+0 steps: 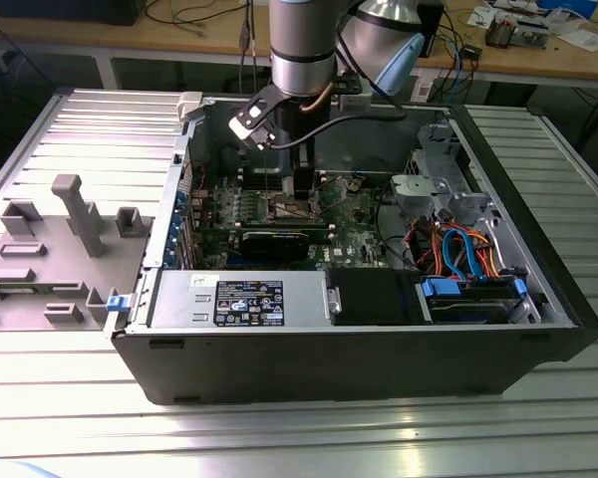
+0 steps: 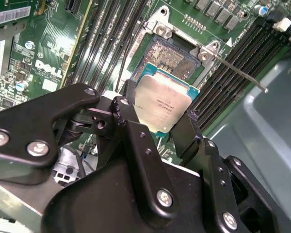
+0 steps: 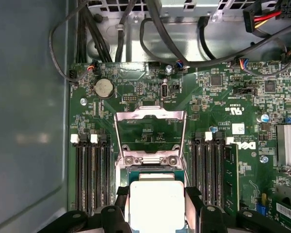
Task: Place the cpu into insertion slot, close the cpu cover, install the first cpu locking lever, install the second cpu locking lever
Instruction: 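Place the cpu into insertion slot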
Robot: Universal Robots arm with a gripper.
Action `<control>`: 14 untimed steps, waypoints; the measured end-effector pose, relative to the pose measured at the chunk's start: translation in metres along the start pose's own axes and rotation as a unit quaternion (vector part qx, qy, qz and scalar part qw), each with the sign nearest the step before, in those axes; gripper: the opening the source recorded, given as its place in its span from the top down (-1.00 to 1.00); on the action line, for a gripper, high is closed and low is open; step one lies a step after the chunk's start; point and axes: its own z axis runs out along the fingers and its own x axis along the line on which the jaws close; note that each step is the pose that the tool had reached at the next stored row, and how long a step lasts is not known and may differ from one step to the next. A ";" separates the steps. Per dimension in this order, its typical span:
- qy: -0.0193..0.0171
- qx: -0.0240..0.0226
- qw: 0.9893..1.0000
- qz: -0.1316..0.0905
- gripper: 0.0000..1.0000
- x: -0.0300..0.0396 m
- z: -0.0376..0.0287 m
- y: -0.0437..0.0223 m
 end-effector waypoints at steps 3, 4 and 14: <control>0.000 0.000 1.000 -0.001 -0.08 0.0000 0.0003 -0.0003; 0.000 0.000 1.000 -0.002 -0.08 0.0000 0.0004 -0.0004; 0.000 -0.001 1.000 -0.002 -0.08 0.0000 0.0019 -0.0004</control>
